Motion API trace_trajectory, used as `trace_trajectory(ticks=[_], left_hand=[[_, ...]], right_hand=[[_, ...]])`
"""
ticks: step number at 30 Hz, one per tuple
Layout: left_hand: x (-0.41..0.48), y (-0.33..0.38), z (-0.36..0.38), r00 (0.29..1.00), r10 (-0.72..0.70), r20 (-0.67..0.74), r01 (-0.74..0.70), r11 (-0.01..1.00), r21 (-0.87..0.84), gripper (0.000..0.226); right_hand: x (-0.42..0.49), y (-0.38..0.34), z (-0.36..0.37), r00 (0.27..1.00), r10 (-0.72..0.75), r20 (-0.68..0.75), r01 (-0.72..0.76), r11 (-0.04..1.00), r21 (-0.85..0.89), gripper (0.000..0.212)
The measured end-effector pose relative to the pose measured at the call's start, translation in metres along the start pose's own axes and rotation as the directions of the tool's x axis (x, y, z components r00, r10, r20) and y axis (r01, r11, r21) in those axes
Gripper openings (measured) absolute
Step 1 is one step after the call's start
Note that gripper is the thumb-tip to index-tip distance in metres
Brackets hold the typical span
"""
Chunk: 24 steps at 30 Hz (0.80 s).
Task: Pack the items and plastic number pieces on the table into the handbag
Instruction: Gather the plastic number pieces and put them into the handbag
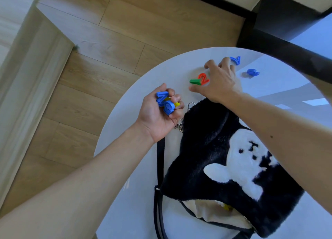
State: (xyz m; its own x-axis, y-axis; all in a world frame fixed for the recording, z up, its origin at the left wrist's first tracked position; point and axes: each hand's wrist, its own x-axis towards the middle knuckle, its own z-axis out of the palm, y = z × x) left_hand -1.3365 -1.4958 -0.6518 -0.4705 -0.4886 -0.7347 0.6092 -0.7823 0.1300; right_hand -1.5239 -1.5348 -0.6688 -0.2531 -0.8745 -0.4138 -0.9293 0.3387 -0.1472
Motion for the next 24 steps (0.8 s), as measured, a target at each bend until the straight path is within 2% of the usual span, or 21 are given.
trace_trajectory(ticks=[6, 9, 16, 19, 21, 22, 24], left_hand=[[0.010, 0.004, 0.002, 1.000, 0.016, -0.012, -0.016, 0.999, 0.036, 0.039], [0.014, 0.005, 0.005, 1.000, -0.001, 0.015, 0.000, 0.997, 0.080, 0.037], [0.023, 0.008, 0.008, 0.996, -0.033, -0.078, 0.043, 0.990, 0.136, 0.039], [0.028, 0.009, 0.008, 0.995, -0.027, -0.099, 0.040, 0.990, 0.134, 0.040], [0.031, 0.010, 0.008, 0.995, -0.034, -0.089, 0.045, 0.991, 0.125, 0.040], [0.031, 0.010, 0.009, 0.996, -0.040, -0.079, 0.050, 0.992, 0.117, 0.038], [0.030, 0.010, 0.014, 0.997, -0.053, -0.055, 0.058, 0.994, 0.092, 0.034]], right_hand=[[0.007, -0.003, 0.006, 0.988, -0.153, -0.032, 0.155, 0.987, 0.053, 0.034], [0.011, -0.004, 0.007, 0.981, -0.191, -0.020, 0.192, 0.980, 0.044, 0.020], [0.013, 0.003, 0.006, 0.979, -0.203, -0.003, 0.202, 0.971, 0.129, 0.013], [0.011, 0.002, -0.010, 0.993, -0.114, -0.029, 0.117, 0.945, 0.305, 0.011], [0.004, -0.005, -0.033, 0.996, -0.087, -0.011, 0.081, 0.866, 0.494, 0.014], [-0.003, -0.011, -0.045, 0.992, -0.121, -0.017, 0.110, 0.825, 0.555, 0.015], [-0.019, -0.021, -0.065, 0.959, -0.270, -0.082, 0.268, 0.781, 0.564, 0.015]])
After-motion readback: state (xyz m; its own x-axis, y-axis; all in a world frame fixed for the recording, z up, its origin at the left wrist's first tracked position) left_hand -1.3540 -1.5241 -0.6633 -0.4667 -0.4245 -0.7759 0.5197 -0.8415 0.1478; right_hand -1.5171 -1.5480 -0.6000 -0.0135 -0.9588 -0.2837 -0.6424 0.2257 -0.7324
